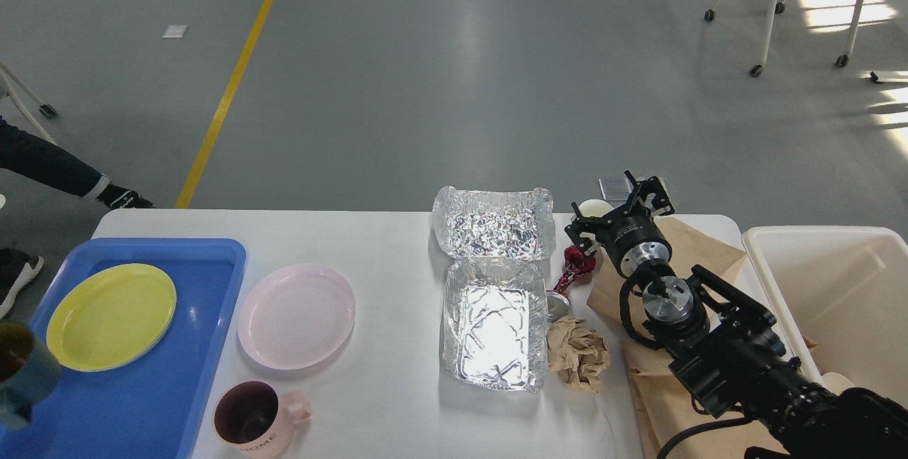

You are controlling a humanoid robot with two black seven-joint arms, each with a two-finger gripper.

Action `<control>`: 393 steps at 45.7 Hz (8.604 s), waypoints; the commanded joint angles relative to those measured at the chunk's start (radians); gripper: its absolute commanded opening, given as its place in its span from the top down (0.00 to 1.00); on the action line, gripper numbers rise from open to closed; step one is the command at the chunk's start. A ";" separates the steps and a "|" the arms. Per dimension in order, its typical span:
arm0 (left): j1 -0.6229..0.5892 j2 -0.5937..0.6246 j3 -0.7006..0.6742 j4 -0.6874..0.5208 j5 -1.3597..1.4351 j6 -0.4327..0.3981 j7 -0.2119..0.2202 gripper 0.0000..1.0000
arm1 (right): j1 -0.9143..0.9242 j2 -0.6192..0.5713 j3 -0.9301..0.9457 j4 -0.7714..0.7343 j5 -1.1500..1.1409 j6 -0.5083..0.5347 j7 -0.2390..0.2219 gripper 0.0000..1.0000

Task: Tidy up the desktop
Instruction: 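Set the green mug in the tray corner and release it, then move the left gripper down to the dark red pink-handled mug, then grasp the dark red mug with the left gripper and lift, then carry the red mug into the blue tray and release it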

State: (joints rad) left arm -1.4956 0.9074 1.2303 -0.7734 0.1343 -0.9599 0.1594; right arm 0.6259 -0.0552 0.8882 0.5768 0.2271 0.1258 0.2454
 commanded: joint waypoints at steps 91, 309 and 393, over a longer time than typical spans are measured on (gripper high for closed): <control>0.361 -0.110 -0.298 0.217 0.001 0.000 0.006 0.57 | 0.000 0.000 0.000 0.000 0.000 0.000 0.000 0.00; -0.153 -0.829 0.086 -0.287 -0.045 0.000 -0.066 1.00 | 0.000 0.000 0.000 0.000 0.000 0.000 0.000 0.00; 0.143 -0.160 -0.086 -0.058 -0.044 0.000 -0.063 1.00 | 0.000 0.000 0.000 0.000 0.000 0.000 0.000 0.00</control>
State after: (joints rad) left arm -1.3735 0.7522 1.1691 -0.8425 0.0894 -0.9600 0.0954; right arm 0.6259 -0.0552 0.8882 0.5768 0.2270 0.1258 0.2454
